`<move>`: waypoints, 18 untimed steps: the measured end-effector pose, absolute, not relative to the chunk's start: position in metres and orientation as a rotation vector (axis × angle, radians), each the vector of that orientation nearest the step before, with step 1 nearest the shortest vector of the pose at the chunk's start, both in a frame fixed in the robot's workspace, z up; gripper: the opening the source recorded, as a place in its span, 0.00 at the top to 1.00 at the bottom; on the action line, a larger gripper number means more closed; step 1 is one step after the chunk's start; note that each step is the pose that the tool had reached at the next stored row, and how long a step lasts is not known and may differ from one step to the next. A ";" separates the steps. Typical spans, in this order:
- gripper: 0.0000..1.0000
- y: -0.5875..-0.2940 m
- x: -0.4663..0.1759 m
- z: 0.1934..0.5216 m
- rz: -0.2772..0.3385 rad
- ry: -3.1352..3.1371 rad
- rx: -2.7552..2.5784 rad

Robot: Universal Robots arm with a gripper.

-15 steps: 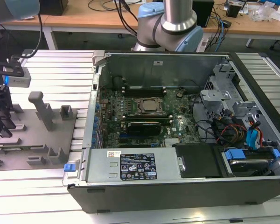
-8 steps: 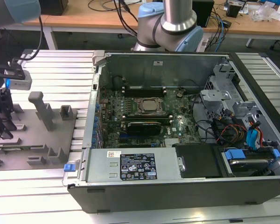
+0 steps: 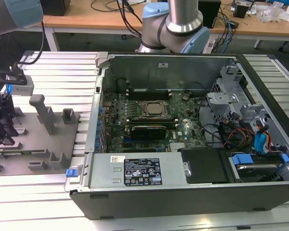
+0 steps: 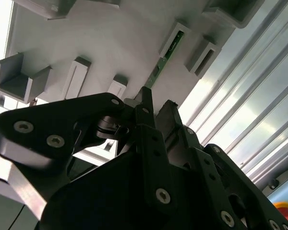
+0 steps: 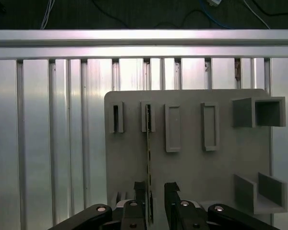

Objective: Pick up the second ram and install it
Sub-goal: 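Pick up the second ram and move it above second insertion slot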

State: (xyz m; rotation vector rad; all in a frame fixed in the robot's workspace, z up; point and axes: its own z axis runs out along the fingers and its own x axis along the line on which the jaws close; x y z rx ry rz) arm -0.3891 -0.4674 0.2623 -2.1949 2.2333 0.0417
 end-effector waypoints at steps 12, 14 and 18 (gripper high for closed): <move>0.70 -0.468 -0.389 0.251 0.042 2.233 -2.195; 0.70 -0.468 -0.389 0.250 0.042 2.233 -2.195; 0.70 -0.468 -0.389 0.245 0.042 2.233 -2.195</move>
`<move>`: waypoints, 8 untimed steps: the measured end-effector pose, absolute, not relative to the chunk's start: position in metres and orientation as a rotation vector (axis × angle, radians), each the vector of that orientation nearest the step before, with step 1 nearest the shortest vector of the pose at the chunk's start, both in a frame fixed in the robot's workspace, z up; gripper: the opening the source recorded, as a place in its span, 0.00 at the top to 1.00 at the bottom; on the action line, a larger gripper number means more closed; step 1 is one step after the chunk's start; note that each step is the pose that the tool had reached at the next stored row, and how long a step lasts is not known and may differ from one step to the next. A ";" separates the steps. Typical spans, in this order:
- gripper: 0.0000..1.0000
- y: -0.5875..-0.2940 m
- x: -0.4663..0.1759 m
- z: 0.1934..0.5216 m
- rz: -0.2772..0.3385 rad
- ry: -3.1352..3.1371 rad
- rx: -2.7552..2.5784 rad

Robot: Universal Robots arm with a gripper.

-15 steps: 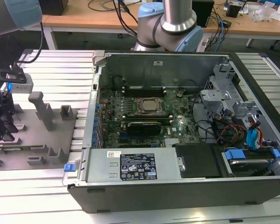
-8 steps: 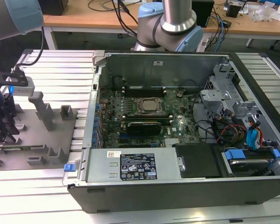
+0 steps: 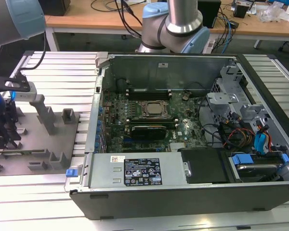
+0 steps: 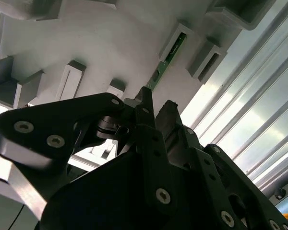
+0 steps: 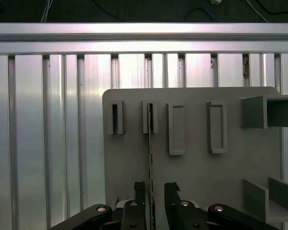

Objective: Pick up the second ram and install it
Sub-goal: 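Pick up the second ram and move it above second insertion slot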

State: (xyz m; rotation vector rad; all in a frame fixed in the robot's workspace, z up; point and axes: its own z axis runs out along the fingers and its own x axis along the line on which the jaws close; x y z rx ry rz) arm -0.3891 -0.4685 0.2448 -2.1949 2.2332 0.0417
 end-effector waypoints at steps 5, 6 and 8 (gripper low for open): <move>0.70 -0.472 -0.389 0.239 0.041 2.233 -2.195; 0.70 -0.473 -0.390 0.237 0.042 2.233 -2.195; 0.70 -0.473 -0.390 0.234 0.042 2.233 -2.196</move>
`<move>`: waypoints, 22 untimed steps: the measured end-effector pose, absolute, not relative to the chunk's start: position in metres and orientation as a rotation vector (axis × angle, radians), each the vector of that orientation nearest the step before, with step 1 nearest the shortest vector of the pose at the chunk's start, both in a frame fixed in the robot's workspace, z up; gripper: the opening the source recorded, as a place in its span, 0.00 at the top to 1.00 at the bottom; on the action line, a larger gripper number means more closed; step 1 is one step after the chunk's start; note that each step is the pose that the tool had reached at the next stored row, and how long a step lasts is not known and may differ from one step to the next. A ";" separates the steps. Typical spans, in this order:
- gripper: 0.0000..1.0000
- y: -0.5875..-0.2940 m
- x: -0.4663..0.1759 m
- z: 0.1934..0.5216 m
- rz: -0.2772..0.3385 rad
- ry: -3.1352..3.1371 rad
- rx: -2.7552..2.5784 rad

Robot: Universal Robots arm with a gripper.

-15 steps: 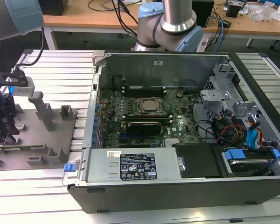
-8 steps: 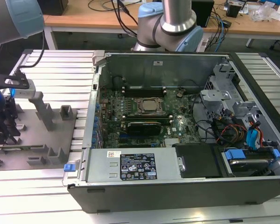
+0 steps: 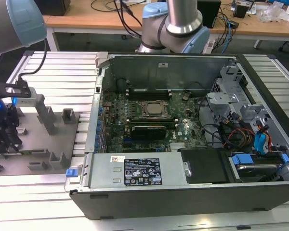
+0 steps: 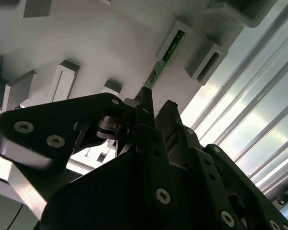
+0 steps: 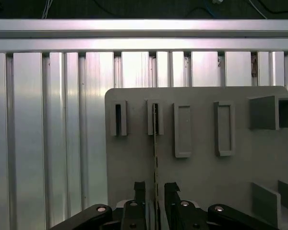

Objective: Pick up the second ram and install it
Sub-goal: 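Pick up the second ram and move it above second insertion slot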

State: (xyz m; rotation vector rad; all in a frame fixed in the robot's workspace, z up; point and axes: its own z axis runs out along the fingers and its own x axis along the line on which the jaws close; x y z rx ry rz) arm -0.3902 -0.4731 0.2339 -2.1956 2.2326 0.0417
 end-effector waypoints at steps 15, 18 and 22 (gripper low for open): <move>0.70 -0.473 -0.400 0.207 0.041 2.277 -2.149; 0.70 -0.473 -0.400 0.203 0.041 2.277 -2.149; 0.70 -0.473 -0.400 0.200 0.041 2.277 -2.149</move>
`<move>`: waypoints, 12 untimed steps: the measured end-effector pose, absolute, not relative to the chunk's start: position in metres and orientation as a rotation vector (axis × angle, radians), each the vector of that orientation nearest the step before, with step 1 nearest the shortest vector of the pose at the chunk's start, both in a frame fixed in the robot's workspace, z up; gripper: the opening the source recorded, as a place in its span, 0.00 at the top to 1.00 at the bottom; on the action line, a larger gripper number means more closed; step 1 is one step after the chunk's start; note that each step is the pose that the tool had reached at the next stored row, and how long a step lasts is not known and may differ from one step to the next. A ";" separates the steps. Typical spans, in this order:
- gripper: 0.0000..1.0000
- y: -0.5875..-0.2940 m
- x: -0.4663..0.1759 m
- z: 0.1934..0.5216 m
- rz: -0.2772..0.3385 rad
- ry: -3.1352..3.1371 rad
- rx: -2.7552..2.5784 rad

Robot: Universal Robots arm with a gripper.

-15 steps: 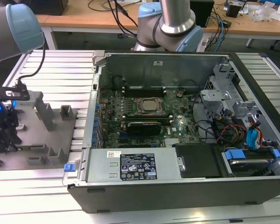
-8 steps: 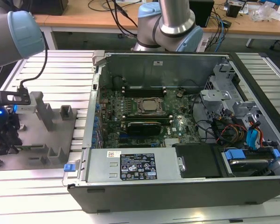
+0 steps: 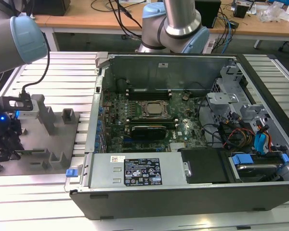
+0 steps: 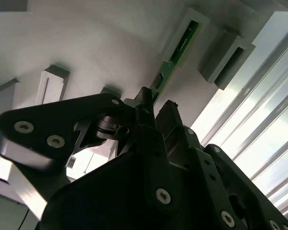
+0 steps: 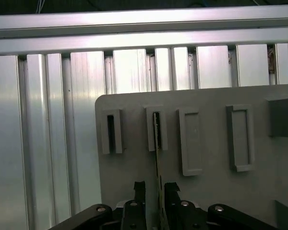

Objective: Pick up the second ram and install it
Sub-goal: 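Pick up the second ram and move it above second insertion slot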

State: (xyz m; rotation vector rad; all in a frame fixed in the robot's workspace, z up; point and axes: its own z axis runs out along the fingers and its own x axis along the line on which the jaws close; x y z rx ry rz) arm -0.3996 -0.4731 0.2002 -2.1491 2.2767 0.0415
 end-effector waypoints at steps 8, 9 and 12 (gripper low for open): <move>0.86 -0.473 -0.400 0.200 0.044 2.276 -2.148; 0.86 -0.473 -0.400 0.200 0.044 2.275 -2.148; 0.86 -0.473 -0.400 0.200 0.045 2.275 -2.147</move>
